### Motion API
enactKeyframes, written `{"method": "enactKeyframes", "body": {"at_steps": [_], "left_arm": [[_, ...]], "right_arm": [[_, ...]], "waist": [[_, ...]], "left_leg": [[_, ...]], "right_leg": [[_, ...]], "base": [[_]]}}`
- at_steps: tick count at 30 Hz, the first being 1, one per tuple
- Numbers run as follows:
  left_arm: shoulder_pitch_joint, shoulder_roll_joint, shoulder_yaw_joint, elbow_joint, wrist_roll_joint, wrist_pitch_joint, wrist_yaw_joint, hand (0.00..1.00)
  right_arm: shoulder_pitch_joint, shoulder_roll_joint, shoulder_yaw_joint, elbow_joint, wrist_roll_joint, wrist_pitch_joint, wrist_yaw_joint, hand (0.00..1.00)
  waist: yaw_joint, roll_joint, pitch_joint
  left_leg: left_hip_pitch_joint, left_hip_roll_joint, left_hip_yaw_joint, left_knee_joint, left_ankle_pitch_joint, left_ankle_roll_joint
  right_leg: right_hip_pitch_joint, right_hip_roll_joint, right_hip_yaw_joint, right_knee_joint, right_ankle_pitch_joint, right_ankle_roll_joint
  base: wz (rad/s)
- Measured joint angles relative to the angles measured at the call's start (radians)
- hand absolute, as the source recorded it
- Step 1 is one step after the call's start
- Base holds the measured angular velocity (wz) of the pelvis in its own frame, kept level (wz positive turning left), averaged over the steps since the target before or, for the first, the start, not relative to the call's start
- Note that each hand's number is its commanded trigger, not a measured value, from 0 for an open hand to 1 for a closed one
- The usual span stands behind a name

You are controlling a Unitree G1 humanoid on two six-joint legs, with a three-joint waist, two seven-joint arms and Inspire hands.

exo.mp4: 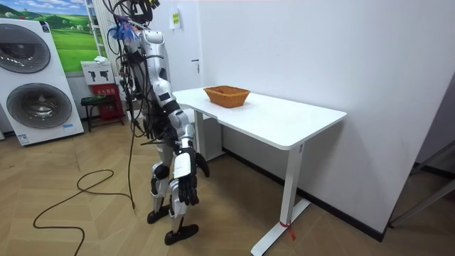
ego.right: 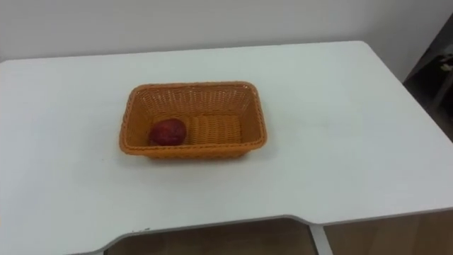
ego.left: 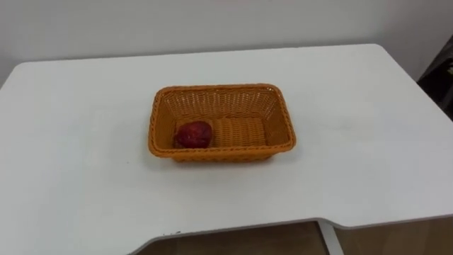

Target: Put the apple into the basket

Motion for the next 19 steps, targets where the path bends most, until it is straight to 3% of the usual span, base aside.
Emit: {"method": "enactKeyframes", "body": {"at_steps": [7,14,19], "left_arm": [[-0.011,-0.014,-0.001,0.003,0.011,0.016,-0.035,0.0],[-0.037,-0.018,-0.01,0.025,0.011,0.029,-0.036,0.0],[-0.037,-0.022,-0.013,0.035,0.012,0.073,-0.038,0.0]], "right_arm": [[0.005,0.039,0.145,0.113,-0.134,0.065,0.256,0.0],[-0.011,0.049,0.225,0.116,-0.204,0.083,0.396,0.0],[-0.015,0.05,0.278,0.117,-0.288,0.124,0.473,0.0]], "waist": [[0.042,0.0,0.0031],[0.049,0.022,0.0085],[0.05,0.023,0.0094]], "left_leg": [[0.015,-0.001,0.004,-0.002,0.0,0.0],[0.016,0.001,0.001,-0.005,-0.002,-0.001],[0.012,0.0,0.0,-0.005,-0.002,-0.001]], "right_leg": [[0.01,-0.001,-0.011,-0.015,0.0,0.001],[0.013,0.001,-0.018,-0.016,0.0,0.0],[0.01,0.0,-0.016,-0.015,-0.001,0.0]], "base": [[0.0],[0.01],[0.0]]}}
